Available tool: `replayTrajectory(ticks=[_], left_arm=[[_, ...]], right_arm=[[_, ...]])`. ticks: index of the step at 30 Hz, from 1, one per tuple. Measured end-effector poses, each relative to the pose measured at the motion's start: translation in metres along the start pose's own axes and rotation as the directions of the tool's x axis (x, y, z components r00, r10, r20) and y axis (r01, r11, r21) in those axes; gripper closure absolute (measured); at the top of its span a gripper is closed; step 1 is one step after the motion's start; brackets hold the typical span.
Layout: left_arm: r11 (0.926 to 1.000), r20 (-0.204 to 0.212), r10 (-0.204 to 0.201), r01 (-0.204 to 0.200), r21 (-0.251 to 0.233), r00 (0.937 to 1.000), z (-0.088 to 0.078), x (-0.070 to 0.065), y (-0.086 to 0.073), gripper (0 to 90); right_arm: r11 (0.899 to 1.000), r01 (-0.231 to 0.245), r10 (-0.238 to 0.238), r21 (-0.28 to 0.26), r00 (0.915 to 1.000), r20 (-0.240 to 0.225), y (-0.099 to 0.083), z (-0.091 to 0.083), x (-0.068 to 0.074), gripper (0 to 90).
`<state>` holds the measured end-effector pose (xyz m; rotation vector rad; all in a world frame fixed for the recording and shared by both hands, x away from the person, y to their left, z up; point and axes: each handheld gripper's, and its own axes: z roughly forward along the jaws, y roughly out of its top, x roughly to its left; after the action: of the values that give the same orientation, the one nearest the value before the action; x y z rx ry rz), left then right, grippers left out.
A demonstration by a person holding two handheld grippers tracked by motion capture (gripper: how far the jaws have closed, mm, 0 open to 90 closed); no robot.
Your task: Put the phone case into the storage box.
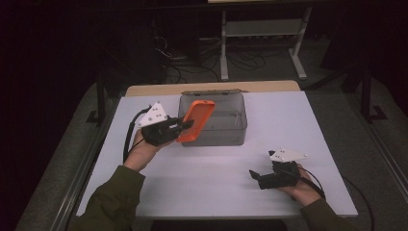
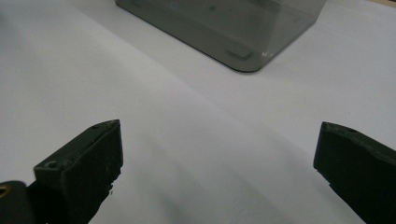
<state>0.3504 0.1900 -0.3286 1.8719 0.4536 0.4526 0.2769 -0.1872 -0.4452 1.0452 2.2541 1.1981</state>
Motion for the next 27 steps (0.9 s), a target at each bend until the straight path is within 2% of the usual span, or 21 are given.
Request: replayTrajectory(ticks=[14, 20, 27], left_arm=[[0.9989, -0.016, -0.034, 0.034, -0.031, 0.9993, 0.019, 0.025, 0.026, 79.5], [0.9986, -0.028, -0.042, 0.041, -0.032, 0.9987, 0.029, 0.034, 0.031, 79.5], [0.9967, -0.033, -0.073, 0.072, -0.038, 0.9968, 0.038, 0.042, 0.033, 79.5]], right_arm=[[1.0, 0.007, -0.007, 0.006, 1.0, 0.001, 0.0, 0.0, 0.0, 0.9], [1.0, 0.008, -0.008, 0.002, 1.0, 0.003, 0.0, -0.001, 0.0, 0.9], [1.0, 0.018, -0.018, -0.001, 0.9998, 0.008, 0.0, -0.001, 0.0, 0.9]])
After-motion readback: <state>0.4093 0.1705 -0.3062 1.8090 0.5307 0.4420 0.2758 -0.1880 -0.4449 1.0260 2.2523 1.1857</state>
